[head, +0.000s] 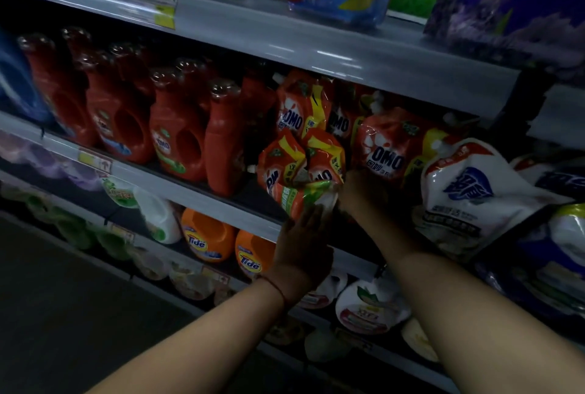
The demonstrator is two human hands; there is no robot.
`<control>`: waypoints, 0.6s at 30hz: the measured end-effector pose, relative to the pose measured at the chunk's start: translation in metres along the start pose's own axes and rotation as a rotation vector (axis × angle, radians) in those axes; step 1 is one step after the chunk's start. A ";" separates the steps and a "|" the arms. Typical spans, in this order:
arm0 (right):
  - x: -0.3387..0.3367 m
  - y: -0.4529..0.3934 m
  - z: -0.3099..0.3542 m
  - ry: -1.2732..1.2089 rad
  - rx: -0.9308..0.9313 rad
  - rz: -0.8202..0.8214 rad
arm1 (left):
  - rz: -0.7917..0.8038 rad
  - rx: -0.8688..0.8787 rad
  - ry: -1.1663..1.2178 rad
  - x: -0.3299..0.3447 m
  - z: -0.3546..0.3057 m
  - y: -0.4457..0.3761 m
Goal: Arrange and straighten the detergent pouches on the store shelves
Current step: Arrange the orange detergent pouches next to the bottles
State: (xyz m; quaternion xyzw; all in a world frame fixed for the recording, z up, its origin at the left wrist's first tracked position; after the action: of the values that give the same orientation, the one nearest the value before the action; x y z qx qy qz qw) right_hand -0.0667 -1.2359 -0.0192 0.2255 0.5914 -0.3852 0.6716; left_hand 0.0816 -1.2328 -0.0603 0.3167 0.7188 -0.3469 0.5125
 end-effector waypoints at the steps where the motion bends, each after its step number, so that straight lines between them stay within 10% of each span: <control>1: 0.001 -0.001 -0.003 -0.045 0.018 -0.007 | -0.010 -0.009 0.038 -0.002 0.003 0.001; 18: -0.046 0.062 -0.056 -0.374 0.251 -0.241 | 0.042 -0.301 1.198 -0.012 -0.021 0.004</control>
State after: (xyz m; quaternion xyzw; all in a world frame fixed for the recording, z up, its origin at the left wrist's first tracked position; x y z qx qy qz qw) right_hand -0.0533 -1.1447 0.0050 0.1598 0.4270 -0.5679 0.6853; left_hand 0.0771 -1.2145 -0.0447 0.3948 0.9164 0.0067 0.0653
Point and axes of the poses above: each hand's wrist, its own y-axis away from the middle knuckle, its own x-axis out of the palm, z = x × y, the point moved 3 cm from there along -y, towards the middle knuckle, and after that the axes turned 14 degrees about -z, right-handed, at the moved point
